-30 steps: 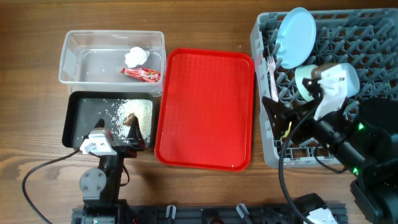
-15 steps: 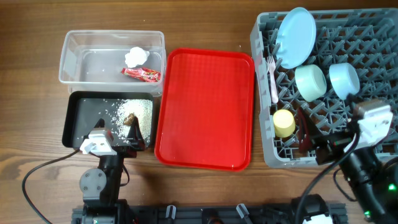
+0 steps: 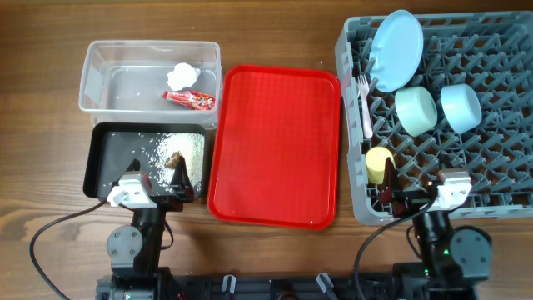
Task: Sort waste into correct bins and load items into the dishwasher rack
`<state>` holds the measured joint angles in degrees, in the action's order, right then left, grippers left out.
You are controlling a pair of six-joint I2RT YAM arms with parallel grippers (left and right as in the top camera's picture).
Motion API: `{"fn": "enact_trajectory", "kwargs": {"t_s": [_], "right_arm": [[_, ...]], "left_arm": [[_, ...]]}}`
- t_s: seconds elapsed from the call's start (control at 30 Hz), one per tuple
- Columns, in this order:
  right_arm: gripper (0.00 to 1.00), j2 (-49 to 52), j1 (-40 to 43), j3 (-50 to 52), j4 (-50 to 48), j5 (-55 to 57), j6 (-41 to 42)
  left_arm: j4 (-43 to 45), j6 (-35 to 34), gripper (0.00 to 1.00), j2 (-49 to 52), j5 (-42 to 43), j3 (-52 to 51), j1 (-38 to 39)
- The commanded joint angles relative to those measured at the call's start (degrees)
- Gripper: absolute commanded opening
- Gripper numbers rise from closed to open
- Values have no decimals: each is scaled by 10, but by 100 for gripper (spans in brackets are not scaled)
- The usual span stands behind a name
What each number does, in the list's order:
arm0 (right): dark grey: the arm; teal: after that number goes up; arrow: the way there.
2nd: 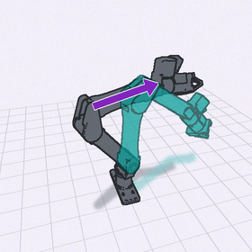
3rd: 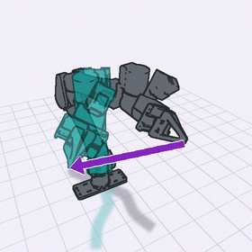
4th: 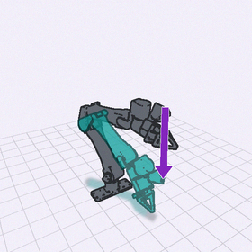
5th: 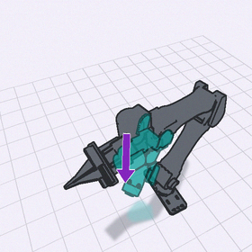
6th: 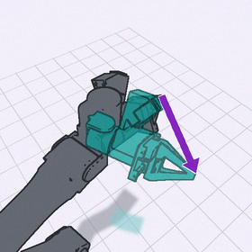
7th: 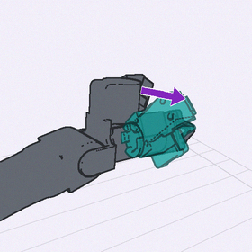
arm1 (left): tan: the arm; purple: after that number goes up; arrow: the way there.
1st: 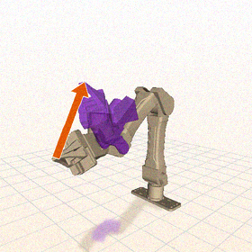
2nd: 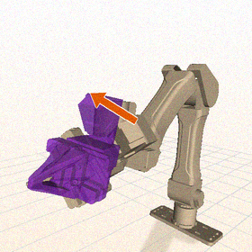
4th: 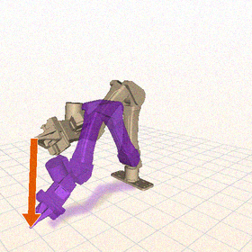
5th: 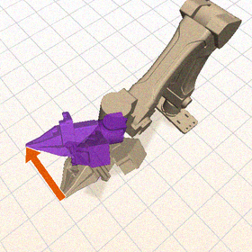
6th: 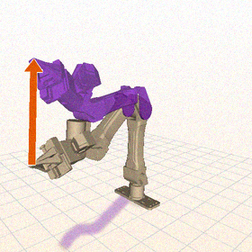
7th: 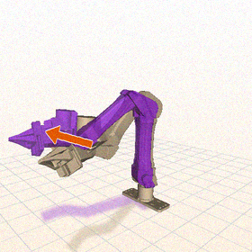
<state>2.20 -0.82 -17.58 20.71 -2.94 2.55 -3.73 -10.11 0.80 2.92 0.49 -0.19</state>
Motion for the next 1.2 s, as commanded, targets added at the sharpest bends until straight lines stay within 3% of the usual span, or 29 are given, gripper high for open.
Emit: {"fn": "enact_trajectory", "kwargs": {"t_s": [0.0, 0.13, 0.37, 1.17], "right_arm": [[100, -20, 6, 40, -42, -1, 12], [100, -20, 6, 84, -109, -46, -65], [100, -20, 6, 172, -234, -62, -67], [100, -19, 6, 173, -215, -61, -67]], "left_arm": [[-4, 7, 100, -4, 5, -2, -5], [-4, 7, 100, -4, 5, -2, -5], [-4, 7, 100, -4, 5, -2, -5], [-4, 7, 100, -4, 5, -2, -5]]}}
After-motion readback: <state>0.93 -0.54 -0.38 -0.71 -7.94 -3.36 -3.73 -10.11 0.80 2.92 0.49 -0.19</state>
